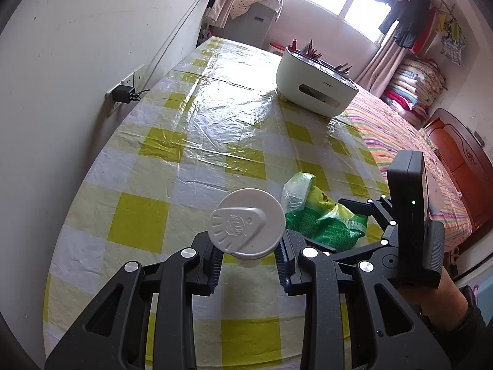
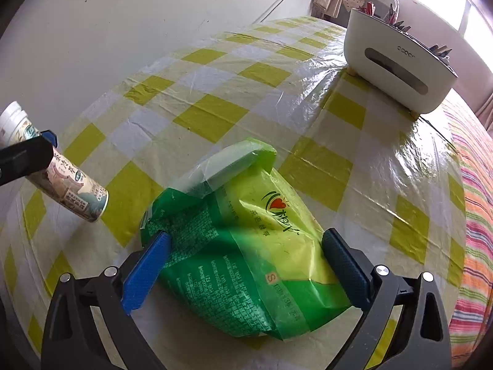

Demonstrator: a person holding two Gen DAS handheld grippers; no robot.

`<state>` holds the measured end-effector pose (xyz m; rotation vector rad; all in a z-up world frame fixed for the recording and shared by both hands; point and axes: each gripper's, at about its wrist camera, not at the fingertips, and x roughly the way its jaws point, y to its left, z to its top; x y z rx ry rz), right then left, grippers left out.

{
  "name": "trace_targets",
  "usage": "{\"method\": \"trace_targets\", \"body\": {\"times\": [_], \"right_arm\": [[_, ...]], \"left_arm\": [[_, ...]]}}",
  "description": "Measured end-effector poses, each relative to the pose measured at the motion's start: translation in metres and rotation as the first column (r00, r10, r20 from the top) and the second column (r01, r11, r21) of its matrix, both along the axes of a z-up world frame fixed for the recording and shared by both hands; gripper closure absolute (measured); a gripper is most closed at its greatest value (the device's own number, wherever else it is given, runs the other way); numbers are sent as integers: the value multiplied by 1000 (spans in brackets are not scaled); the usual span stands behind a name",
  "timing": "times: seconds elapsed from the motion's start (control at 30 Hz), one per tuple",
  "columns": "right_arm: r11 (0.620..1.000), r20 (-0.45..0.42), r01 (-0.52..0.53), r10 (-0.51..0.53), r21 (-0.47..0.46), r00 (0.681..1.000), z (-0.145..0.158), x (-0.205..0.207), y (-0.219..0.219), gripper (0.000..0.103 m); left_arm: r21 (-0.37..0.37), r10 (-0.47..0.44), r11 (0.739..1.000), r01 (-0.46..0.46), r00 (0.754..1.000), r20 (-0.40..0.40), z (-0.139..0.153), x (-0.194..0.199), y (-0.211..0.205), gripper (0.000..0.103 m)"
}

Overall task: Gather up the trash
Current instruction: 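Carry the green snack bag with the right gripper while the left carries the bottle to the basket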

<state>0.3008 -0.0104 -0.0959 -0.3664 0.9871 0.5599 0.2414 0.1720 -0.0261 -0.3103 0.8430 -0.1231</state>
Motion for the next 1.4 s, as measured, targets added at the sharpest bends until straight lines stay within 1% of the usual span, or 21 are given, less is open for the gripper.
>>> {"method": "trace_targets", "body": {"times": [0.1,0.23,0.33,0.37,0.4,0.43,0.47,0.5,0.53,0.63,0.7,0.8,0.93,1.07,1.13,1.23,1.4], "right_arm": [[1000,30,11,-12,11,999,0,-25,-13,8],[999,71,22,-24,23,997,0,-59,-27,9],[999,115,24,-27,28,993,1,-87,-38,13],[999,133,27,-32,33,991,2,-96,-44,15],[998,149,35,-42,44,988,3,-104,-49,23],[997,165,49,-58,58,985,6,-110,-54,29],[994,175,64,-78,83,981,10,-116,-61,39],[991,178,74,-93,112,980,13,-121,-68,45],[988,172,82,-105,135,980,14,-124,-74,46],[980,173,104,-134,171,976,19,-130,-85,55],[976,186,106,-141,189,972,22,-134,-89,62],[974,201,108,-148,197,968,25,-139,-92,67],[968,237,120,-172,219,956,31,-150,-98,69],[951,258,158,-228,265,939,38,-161,-111,69],[935,265,189,-273,301,925,43,-167,-123,69],[900,252,240,-343,364,905,48,-174,-145,69],[853,220,311,-428,420,877,49,-185,-174,69]], "left_arm": [[-20,-21,1000,22,1000,14,2,-6,-6,75],[3,-21,1000,21,999,30,3,-8,-14,75],[-4,-23,1000,23,999,32,3,-11,-17,75],[0,-22,1000,22,999,36,4,-13,-18,75],[2,-25,1000,25,999,39,5,-16,-20,75],[1,-28,1000,28,999,43,6,-18,-22,75],[0,-32,999,32,998,46,6,-22,-24,75],[1,-38,999,38,998,47,7,-25,-26,75],[5,-47,999,46,998,47,7,-28,-30,75],[21,-62,998,61,997,50,6,-36,-42,75],[26,-67,998,65,996,52,5,-40,-48,75],[15,-77,997,77,996,50,4,-46,-54,75],[14,-102,995,102,992,77,9,-59,-63,75],[7,-142,990,142,982,124,18,-74,-75,75],[5,-153,988,154,979,136,21,-78,-79,75],[2,-168,986,169,977,134,23,-81,-85,75],[-3,-197,980,199,971,135,24,-89,-97,75]]}}
